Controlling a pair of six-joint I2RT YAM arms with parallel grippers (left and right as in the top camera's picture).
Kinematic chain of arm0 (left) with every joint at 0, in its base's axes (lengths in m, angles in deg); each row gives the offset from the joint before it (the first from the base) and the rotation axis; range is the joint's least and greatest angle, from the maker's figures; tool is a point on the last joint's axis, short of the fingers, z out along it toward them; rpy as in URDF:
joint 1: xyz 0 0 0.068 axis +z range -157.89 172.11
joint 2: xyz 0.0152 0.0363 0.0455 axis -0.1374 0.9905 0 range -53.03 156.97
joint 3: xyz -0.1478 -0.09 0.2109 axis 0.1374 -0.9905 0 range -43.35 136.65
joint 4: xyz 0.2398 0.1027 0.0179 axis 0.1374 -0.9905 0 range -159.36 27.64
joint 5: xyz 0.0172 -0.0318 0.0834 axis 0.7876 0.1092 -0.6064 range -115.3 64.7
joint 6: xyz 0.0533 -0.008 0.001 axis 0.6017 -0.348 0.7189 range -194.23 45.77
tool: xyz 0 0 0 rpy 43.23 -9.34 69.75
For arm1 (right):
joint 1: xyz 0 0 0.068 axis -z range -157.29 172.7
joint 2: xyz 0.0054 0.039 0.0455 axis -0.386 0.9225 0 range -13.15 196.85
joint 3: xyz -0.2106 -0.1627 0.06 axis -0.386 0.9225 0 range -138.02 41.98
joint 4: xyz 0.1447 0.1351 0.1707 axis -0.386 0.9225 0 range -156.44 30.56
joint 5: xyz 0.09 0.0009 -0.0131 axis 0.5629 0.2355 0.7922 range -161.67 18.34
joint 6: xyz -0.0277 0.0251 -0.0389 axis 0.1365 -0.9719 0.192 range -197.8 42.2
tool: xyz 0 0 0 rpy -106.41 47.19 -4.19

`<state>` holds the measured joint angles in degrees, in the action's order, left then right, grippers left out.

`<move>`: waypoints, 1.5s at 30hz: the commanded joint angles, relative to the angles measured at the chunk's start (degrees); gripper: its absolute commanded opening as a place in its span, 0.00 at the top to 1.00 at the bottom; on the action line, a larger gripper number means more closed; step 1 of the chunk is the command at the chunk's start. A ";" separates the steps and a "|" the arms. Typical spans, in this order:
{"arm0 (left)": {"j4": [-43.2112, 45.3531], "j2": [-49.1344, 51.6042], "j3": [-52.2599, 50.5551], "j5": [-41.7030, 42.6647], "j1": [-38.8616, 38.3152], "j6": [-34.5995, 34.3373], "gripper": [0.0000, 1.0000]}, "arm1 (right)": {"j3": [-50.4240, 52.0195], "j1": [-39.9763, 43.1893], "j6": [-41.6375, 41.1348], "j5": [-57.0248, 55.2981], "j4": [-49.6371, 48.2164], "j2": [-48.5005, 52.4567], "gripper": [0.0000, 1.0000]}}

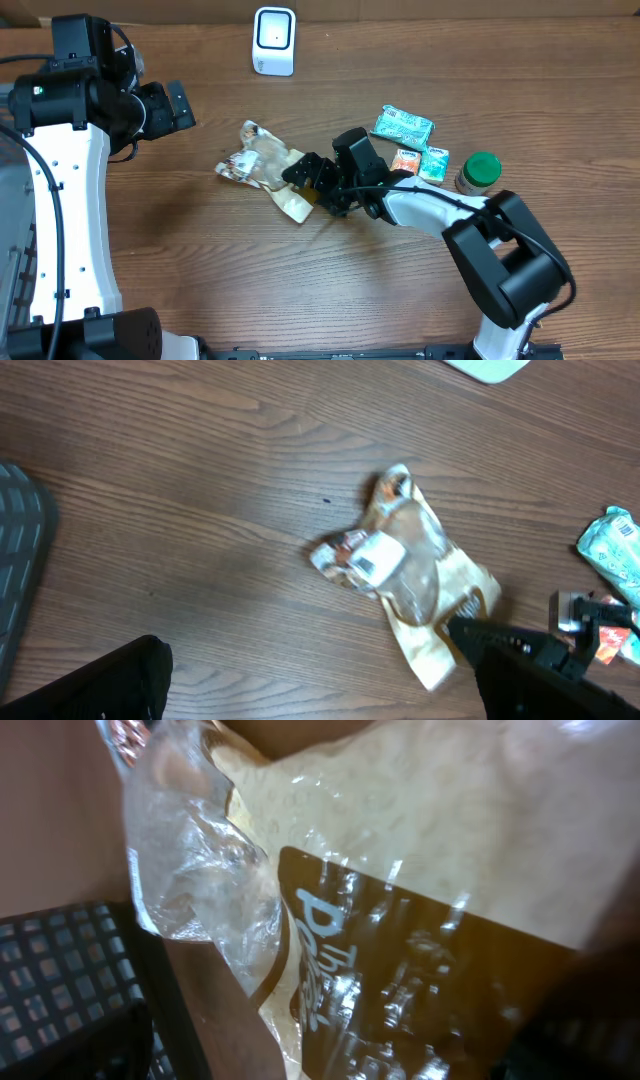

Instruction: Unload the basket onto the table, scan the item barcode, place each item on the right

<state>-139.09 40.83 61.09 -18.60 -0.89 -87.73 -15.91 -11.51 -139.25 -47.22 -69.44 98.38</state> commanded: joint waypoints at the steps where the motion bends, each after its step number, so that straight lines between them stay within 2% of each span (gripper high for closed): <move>1: 0.07 -0.85 0.39 0.22 0.09 0.44 0.00 | 0.98 -0.15 0.63 -5.07 -2.40 5.64 0.12; 7: 0.07 -0.85 0.39 0.22 0.09 0.42 0.00 | 0.87 0.15 8.68 -6.40 -7.67 8.13 0.43; 9: 0.07 -0.85 0.39 0.22 0.11 0.42 0.00 | 0.22 0.37 10.69 -5.22 -7.58 8.11 0.63; 12: 0.07 -0.85 0.39 0.22 0.09 0.42 0.00 | -1.25 1.18 12.26 -2.03 -6.60 8.04 0.83; 14: 0.07 -0.85 0.39 0.22 0.11 0.42 0.00 | -3.21 2.14 13.81 0.66 -3.56 8.02 0.91; 17: 0.07 -0.85 0.39 0.22 0.11 0.42 0.00 | -8.66 3.87 19.10 3.96 6.29 7.98 0.93; 22: 0.07 -0.85 0.39 0.22 0.11 0.42 0.00 | -20.98 5.33 37.00 4.04 27.39 7.98 0.92; 26: 0.07 -0.85 0.39 0.22 0.09 0.42 0.00 | -26.34 5.35 46.99 0.98 36.92 7.98 0.87; 29: 0.07 -0.85 0.39 0.22 0.09 0.44 0.00 | -26.18 5.35 47.19 0.02 37.64 8.17 0.82; 35: 0.07 -0.85 0.39 0.22 0.11 0.42 0.00 | -24.22 5.31 45.55 0.26 35.56 8.31 0.39; 36: 0.07 -0.85 0.39 0.22 0.11 0.42 0.00 | -23.76 5.31 44.54 0.28 34.99 8.31 0.34; 39: 0.07 -0.85 0.39 0.22 0.11 0.42 0.00 | -23.06 5.31 41.86 0.72 34.16 8.41 0.26; 45: 0.07 -0.85 0.39 0.22 0.09 0.44 0.00 | -23.06 4.74 39.12 1.11 31.82 9.33 0.21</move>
<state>-139.09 40.83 61.09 -18.60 -0.89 -87.73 -39.28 -6.22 -98.20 -46.37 -36.46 106.68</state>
